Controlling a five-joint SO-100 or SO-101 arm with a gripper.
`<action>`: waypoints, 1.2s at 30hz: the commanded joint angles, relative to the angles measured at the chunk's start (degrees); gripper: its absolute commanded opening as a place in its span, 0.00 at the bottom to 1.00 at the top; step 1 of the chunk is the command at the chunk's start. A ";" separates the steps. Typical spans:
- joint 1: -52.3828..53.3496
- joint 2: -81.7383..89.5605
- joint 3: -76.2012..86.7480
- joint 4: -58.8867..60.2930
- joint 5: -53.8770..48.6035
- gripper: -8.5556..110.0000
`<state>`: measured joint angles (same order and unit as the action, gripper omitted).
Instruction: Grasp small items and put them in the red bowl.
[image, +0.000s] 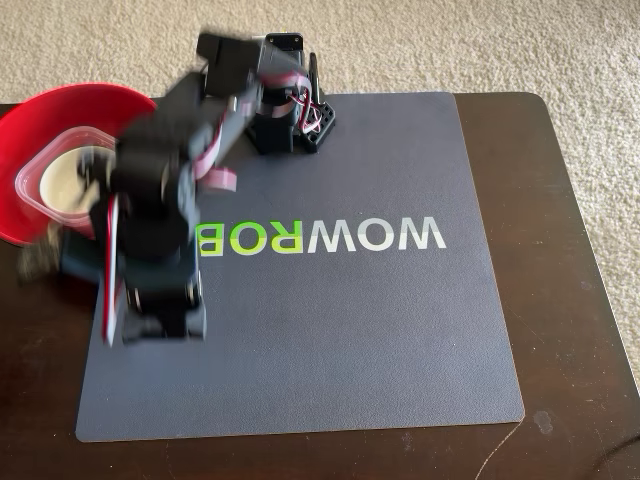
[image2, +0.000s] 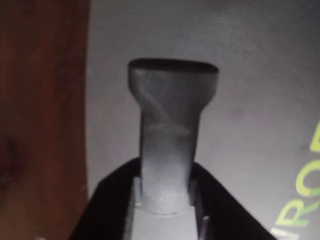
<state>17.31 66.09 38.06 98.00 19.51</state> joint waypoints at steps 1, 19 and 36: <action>1.32 21.53 9.40 0.00 -1.67 0.07; 57.22 51.24 70.49 -11.25 37.88 0.16; 28.30 70.31 64.60 0.09 37.44 0.44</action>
<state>53.26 129.29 105.56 97.73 55.72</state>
